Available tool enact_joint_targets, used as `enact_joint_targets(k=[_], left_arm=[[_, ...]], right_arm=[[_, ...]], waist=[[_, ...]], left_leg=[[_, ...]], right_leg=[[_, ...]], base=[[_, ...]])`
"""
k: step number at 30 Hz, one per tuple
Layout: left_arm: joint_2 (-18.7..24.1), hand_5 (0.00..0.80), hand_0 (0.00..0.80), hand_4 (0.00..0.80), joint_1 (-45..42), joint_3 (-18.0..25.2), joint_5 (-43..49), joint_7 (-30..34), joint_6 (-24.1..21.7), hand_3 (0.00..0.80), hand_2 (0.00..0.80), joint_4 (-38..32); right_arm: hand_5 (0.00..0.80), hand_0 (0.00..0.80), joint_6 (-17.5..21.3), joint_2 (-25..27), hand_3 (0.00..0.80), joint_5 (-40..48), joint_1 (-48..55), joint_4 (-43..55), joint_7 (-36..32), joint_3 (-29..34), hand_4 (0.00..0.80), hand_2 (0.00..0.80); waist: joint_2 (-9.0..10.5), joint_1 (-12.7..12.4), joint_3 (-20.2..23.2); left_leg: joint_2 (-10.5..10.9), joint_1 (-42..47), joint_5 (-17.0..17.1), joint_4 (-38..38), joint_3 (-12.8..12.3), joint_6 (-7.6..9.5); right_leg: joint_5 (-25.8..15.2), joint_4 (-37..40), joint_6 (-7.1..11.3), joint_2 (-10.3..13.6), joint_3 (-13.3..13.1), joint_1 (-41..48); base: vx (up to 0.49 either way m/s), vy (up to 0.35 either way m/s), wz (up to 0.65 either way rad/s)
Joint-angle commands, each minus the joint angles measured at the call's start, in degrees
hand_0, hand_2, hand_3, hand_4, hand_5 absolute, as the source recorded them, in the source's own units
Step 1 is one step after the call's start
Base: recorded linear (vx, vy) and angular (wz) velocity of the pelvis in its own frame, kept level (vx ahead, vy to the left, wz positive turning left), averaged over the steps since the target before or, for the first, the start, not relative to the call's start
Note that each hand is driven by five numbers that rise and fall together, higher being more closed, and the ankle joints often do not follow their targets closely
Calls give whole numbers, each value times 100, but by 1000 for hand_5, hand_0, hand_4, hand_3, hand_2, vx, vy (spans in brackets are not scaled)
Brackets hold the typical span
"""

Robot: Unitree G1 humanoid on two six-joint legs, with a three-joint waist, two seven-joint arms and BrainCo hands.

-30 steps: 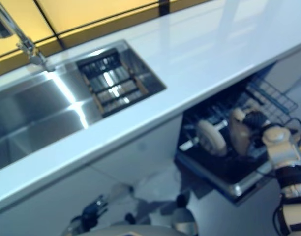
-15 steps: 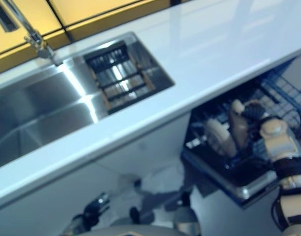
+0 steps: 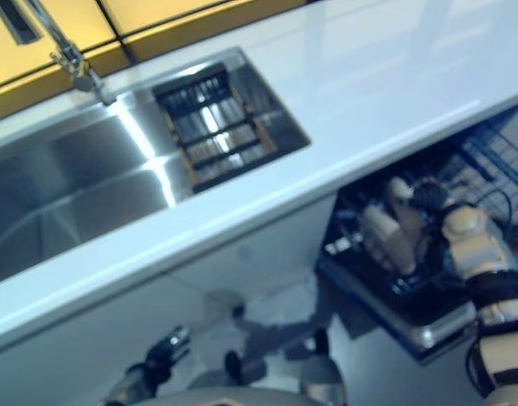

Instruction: Take plates into dishwasher

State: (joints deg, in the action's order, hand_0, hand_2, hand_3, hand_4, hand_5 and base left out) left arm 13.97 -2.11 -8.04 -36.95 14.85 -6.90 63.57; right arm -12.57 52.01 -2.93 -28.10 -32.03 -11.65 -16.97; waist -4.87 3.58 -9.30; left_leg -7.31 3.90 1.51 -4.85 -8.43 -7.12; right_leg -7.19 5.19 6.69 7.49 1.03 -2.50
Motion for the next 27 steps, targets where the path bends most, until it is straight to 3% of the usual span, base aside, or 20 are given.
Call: enact_joint_targets(k=[1, 7, 27], left_arm=[[293, 0, 0, 0, 330, -226, -102, 32, -75, 0, 0, 15], [308, 0, 0, 0, 347, -273, -92, 66, -127, 0, 0, 11], [367, 0, 0, 0, 579, -415, -121, 131, -90, 0, 0, -10]], right_arm=[[800, 800, 430, -194, 800, -490, -676, -317, 8, -355, 800, 800], [800, 800, 729, -159, 800, -1342, -683, -610, 41, -766, 800, 800], [800, 800, 812, -558, 800, -1863, -767, -2037, 444, -1131, 800, 800]], waist=[[490, -95, -12], [471, -158, -17], [376, -345, -81]], left_leg=[[203, -86, -30, -15, 351, 238], [199, -113, -14, -15, 380, 240], [219, -199, 19, -15, 488, 255]], right_leg=[[-76, -19, 42, 232, 76, -3], [-72, -19, 48, 241, 116, 0], [-68, -19, 42, 277, 215, -11]], base=[[-21, -20, 7], [-18, -12, 5], [-6, 1, 1]])
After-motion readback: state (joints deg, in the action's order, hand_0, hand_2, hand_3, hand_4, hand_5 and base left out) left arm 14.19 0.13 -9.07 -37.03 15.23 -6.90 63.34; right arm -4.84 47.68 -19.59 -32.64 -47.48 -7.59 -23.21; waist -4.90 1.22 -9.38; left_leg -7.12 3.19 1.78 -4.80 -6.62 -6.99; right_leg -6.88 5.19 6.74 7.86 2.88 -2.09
